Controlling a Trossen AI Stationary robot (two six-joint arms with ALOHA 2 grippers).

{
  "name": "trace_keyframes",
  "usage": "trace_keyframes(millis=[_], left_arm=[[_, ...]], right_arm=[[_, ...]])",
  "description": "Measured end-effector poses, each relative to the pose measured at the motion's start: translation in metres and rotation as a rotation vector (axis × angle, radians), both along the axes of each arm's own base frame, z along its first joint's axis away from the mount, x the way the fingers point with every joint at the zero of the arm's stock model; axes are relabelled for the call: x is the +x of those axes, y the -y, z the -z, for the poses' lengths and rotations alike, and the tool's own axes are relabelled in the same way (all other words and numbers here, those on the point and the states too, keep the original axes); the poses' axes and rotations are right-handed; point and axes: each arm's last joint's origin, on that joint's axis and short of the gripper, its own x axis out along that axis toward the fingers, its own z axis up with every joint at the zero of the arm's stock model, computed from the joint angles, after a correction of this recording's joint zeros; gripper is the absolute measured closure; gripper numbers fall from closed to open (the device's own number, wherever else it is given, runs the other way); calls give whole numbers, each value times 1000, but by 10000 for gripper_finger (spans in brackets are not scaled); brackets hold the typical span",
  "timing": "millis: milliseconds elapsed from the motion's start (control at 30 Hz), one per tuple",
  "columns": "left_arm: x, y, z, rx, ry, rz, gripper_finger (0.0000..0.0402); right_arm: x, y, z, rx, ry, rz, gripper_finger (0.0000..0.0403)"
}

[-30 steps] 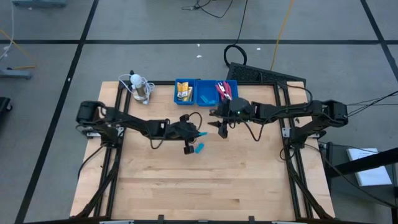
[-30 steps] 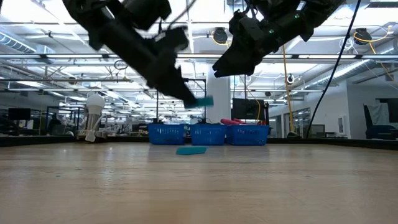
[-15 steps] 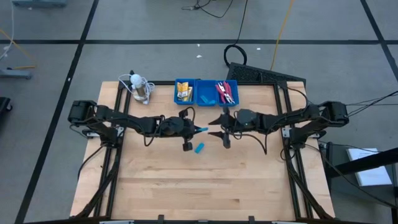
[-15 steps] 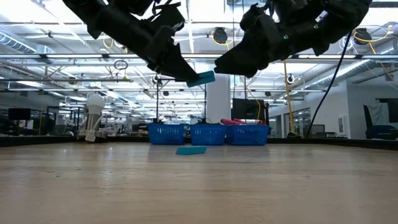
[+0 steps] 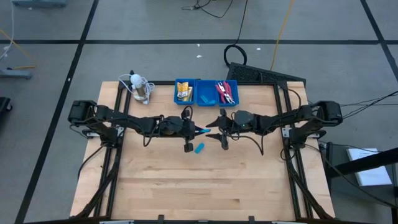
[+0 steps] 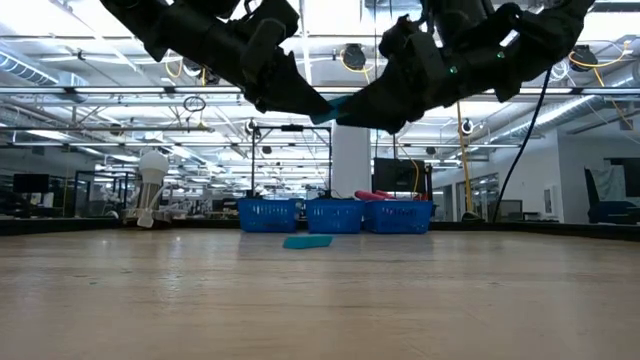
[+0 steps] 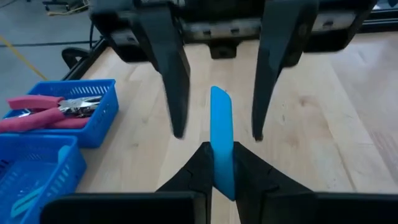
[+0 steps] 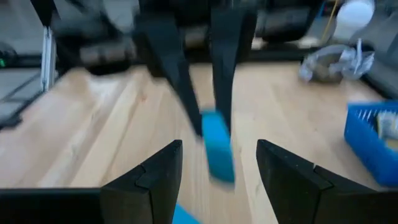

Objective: Pick & Place School Supplies
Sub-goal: Put the blue eraser into the middle blue bin

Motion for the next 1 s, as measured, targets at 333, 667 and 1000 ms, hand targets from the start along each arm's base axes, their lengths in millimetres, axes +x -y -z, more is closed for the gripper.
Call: trace_keyframes(millis=[333, 667, 1000], left_arm=[[0, 0, 0, 1, -6, 1, 364], [0, 0, 1, -1, -6, 3, 364], [0, 0, 1, -4, -6, 2, 364]], right_arm=[[0, 0, 0, 2, -1, -1, 207], [-1, 0, 1, 0, -5, -2, 268], [-1, 0, 1, -1, -8, -2, 324]])
